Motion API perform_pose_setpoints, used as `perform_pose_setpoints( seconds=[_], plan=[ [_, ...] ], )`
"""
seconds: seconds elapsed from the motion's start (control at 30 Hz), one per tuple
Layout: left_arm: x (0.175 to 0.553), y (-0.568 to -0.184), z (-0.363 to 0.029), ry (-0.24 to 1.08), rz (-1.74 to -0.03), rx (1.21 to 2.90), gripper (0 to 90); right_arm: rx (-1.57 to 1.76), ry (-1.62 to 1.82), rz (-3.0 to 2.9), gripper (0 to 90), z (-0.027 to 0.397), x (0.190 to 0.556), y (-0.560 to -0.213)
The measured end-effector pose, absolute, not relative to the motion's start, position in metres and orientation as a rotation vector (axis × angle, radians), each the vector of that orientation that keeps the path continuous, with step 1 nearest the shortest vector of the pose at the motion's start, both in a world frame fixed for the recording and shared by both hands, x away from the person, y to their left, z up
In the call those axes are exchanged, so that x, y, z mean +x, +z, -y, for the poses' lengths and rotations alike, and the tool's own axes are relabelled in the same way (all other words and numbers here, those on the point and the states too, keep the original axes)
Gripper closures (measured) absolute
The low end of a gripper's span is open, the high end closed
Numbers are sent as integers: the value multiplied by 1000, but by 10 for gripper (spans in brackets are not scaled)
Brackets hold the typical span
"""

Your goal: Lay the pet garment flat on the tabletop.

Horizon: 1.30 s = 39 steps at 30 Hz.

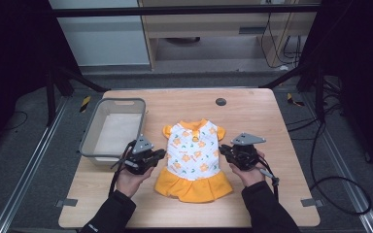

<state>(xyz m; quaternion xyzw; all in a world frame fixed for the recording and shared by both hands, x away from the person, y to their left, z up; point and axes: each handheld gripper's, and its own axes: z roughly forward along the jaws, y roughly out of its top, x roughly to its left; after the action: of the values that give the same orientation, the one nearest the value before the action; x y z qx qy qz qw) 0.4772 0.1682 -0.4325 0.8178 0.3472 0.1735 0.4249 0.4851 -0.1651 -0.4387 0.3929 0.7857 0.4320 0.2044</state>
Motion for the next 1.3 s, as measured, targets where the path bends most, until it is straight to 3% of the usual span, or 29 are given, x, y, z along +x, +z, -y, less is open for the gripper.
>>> perform_pose_setpoints(
  seconds=[0.2,0.7,1.13,1.3],
  plan=[
    [478,-451,-154,400,-857,2105,873,1111,1190,-2225,897,158,490,-457],
    [477,-486,-143,332,-849,2262,859,1147,1104,-2305,895,145,503,-491],
    [470,-492,-140,336,-843,2249,861,1167,1040,-2344,897,145,507,-500],
    [468,-487,-142,341,-842,2220,751,1176,1063,-2341,879,146,506,-499]
  ],
)
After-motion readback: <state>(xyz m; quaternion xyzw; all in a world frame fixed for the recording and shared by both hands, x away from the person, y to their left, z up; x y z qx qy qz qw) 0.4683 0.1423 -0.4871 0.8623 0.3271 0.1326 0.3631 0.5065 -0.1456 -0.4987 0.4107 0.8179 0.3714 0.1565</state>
